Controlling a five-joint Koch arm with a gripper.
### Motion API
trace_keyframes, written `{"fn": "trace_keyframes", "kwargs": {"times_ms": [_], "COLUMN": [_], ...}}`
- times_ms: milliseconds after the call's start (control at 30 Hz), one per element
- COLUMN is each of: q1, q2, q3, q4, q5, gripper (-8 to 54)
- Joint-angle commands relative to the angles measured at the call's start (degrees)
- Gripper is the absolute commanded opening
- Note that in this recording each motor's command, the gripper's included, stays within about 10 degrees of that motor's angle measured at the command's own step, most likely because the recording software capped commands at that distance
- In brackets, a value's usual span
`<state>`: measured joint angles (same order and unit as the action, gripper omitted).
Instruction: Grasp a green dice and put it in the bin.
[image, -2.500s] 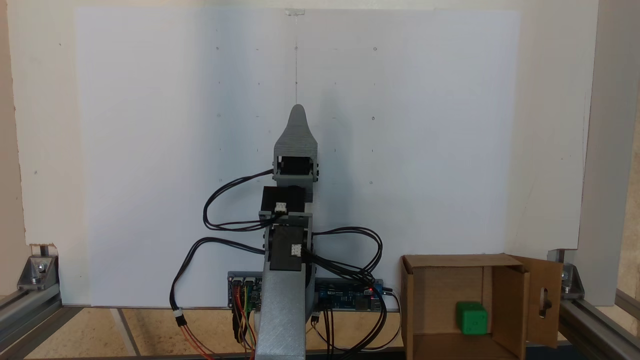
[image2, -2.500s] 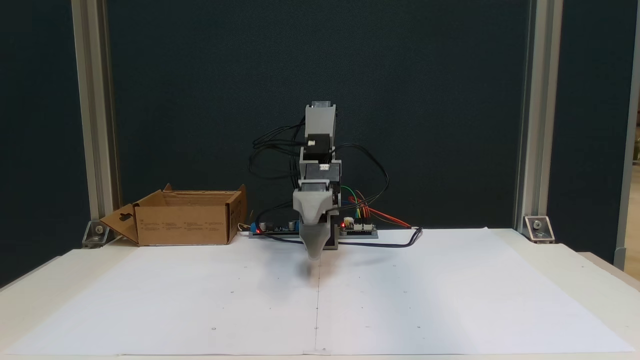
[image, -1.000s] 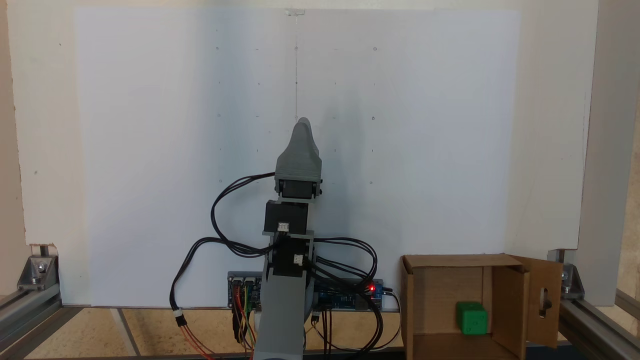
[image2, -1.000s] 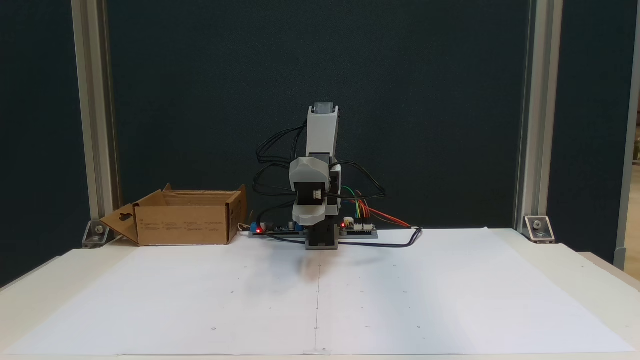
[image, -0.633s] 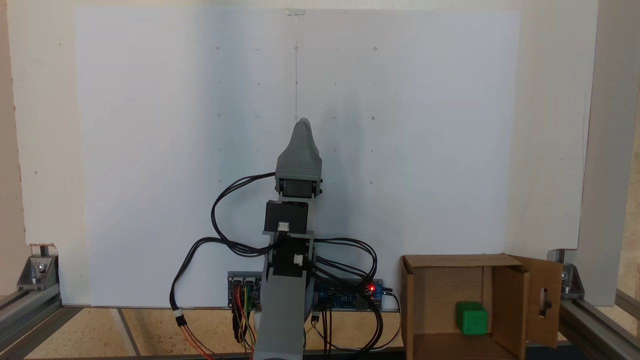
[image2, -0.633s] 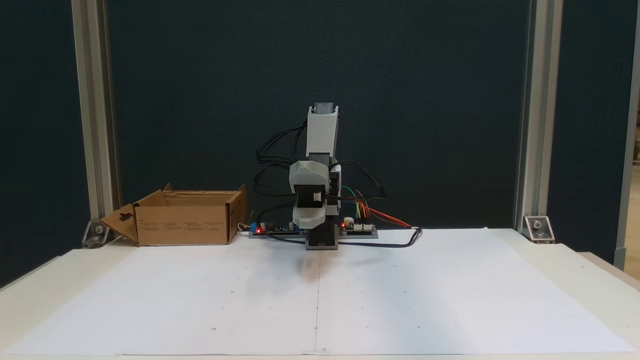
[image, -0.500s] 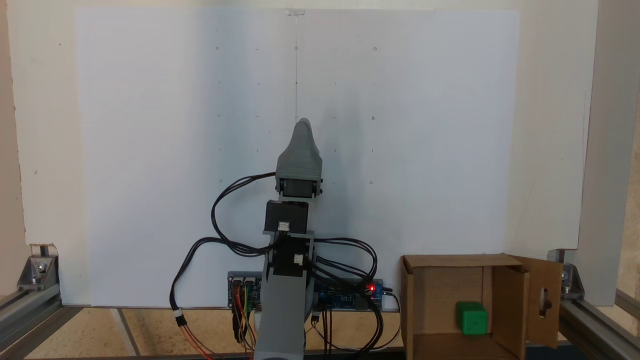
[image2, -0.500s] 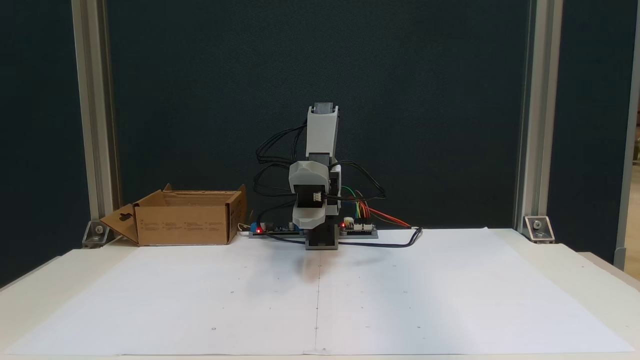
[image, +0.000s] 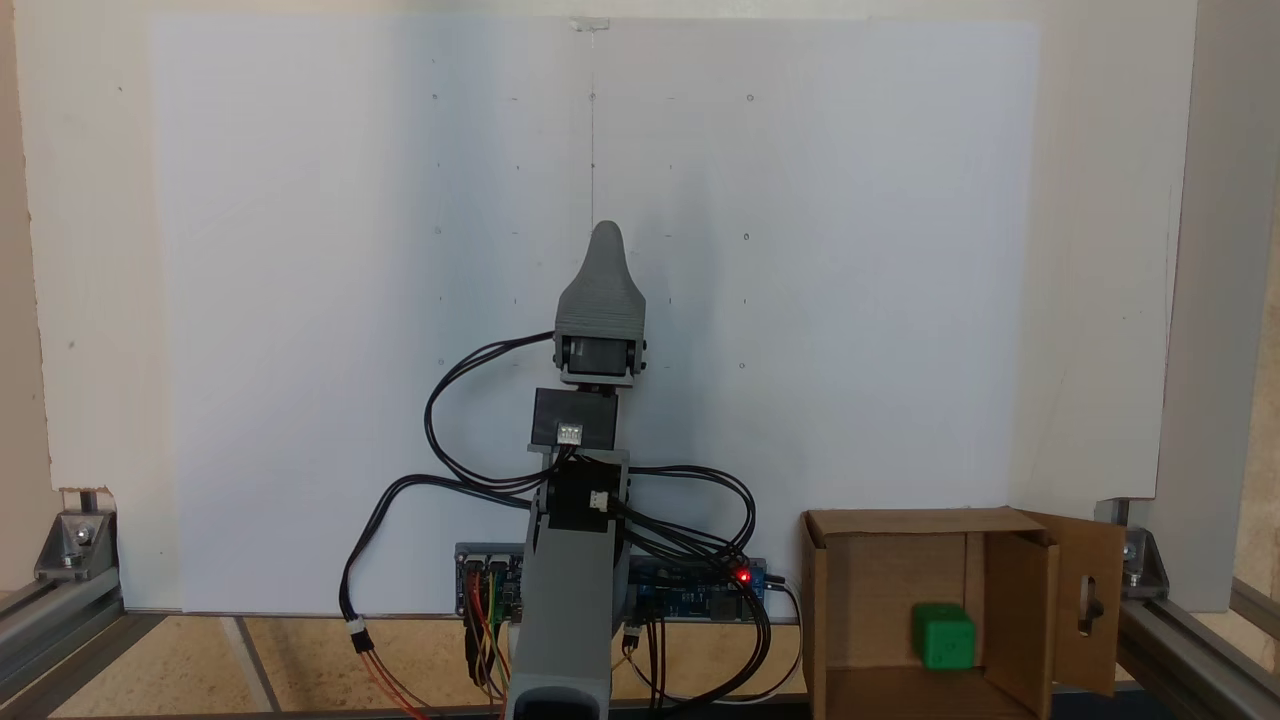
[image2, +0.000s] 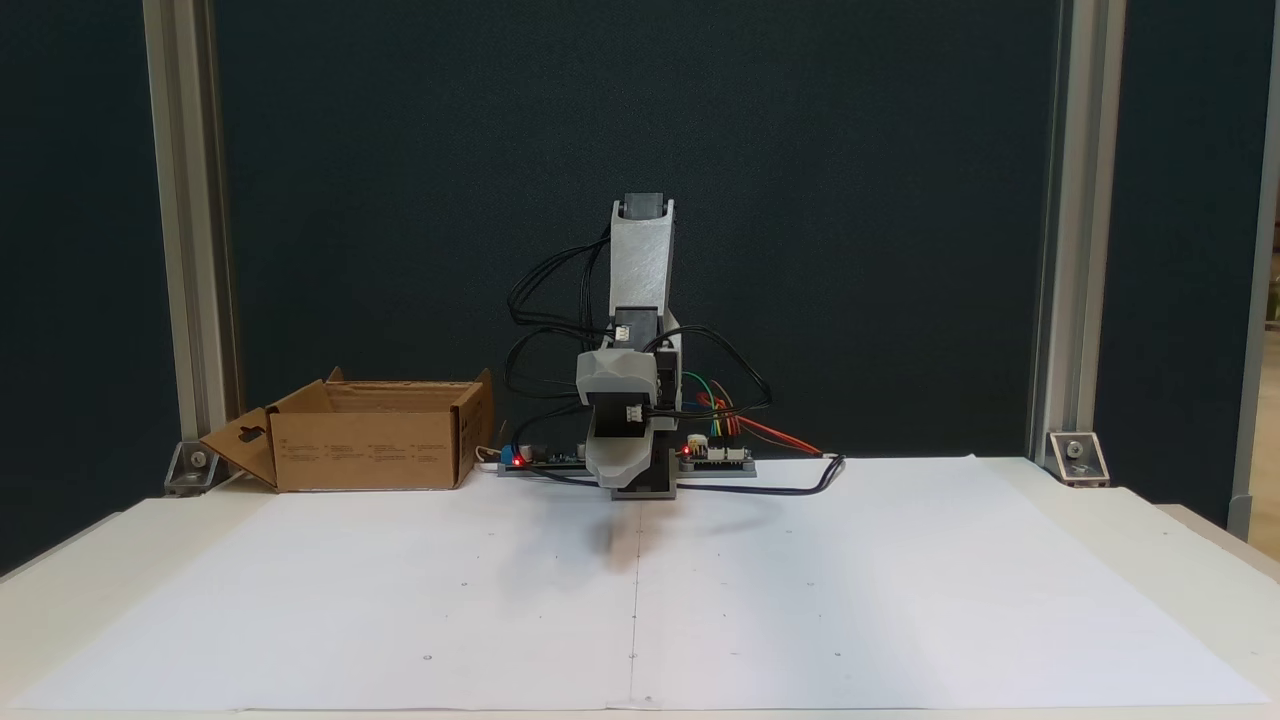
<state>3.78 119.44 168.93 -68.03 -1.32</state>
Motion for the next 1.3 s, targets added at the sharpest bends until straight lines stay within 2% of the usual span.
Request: {"fn": "trace_keyframes", "kwargs": {"times_ms": [0, 1267], "q1": [-0.09, -0.44], "q2": [0.18, 2.37], "q3": [-2.55, 1.32], "q4": [-1.05, -10.37], "q5": [-1.41, -1.49], "gripper": [44.6, 44.6]}}
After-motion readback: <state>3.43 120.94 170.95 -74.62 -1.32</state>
